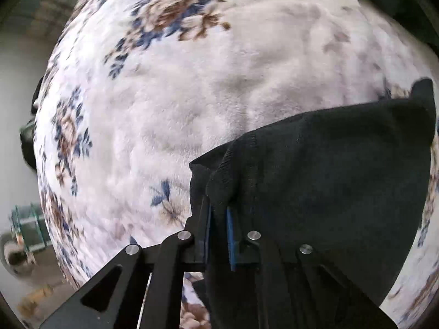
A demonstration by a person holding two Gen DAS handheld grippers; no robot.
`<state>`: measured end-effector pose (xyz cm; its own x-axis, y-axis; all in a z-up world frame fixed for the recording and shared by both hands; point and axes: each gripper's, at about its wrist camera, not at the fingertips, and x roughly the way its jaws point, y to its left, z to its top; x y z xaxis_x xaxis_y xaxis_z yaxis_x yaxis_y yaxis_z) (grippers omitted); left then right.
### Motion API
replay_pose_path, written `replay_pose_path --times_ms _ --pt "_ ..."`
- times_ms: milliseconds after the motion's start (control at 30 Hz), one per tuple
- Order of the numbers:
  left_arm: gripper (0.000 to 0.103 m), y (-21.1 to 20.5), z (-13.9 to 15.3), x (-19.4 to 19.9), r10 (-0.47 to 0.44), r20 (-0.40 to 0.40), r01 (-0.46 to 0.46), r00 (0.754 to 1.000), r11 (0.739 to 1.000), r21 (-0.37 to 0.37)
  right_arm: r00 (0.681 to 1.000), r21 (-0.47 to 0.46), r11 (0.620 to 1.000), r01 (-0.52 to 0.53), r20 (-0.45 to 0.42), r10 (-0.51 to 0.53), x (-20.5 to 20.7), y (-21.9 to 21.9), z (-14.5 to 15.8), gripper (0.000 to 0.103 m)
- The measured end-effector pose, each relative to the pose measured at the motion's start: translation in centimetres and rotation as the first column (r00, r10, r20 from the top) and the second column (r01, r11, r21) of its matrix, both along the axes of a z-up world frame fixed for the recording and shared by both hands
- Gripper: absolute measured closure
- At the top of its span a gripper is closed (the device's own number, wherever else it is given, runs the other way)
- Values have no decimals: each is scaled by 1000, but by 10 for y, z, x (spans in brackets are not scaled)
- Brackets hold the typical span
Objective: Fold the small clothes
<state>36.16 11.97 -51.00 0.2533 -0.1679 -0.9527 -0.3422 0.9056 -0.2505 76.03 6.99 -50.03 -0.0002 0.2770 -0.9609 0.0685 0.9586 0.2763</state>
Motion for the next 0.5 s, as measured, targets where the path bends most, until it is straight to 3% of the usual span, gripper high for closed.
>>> replay_pose_path --times_ms 267,433,500 --pt "48 16 2 -19 19 -16 -21 1000 993 -116 998 25 998 64 8 -64 14 -11 24 94" --pt "48 14 2 -23 -19 -35 15 999 994 -113 997 37 997 66 -38 -65 18 15 -9 94" --pt "49 15 6 -26 -28 -52 21 998 992 -123 992 78 995 67 -111 -58 20 18 -29 89"
